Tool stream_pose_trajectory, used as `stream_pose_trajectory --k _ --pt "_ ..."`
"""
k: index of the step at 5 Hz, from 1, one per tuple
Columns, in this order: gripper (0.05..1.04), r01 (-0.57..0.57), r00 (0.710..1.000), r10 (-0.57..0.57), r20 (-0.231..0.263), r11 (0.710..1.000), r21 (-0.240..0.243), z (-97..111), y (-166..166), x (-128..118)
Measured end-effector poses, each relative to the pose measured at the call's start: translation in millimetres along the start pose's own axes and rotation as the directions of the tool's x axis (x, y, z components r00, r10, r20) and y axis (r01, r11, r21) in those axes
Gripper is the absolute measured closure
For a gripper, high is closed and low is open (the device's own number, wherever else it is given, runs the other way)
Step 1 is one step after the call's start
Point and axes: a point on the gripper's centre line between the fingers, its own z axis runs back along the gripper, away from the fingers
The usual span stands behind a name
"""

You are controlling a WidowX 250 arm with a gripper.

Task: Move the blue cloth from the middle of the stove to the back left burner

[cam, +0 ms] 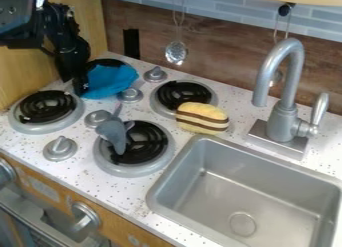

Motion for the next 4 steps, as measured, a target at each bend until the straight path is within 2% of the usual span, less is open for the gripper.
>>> stream_pose_trajectory --k 1,2,3,4 --pt "0.082 0.021 0.999 -0.020 0.031 0.999 -0.037 9.9 -14.3 -3.0" --pt "0.082 0.077 0.994 -0.071 0.083 0.995 -0.068 26.6 -27.1 -5.5" --pt "0.083 0.100 0.990 -0.093 0.106 0.993 -0.063 47.6 -30.6 -7.6" --pt "0.083 0.082 0.989 -0.079 0.127 0.996 -0.020 71.1 -25.0 -6.2"
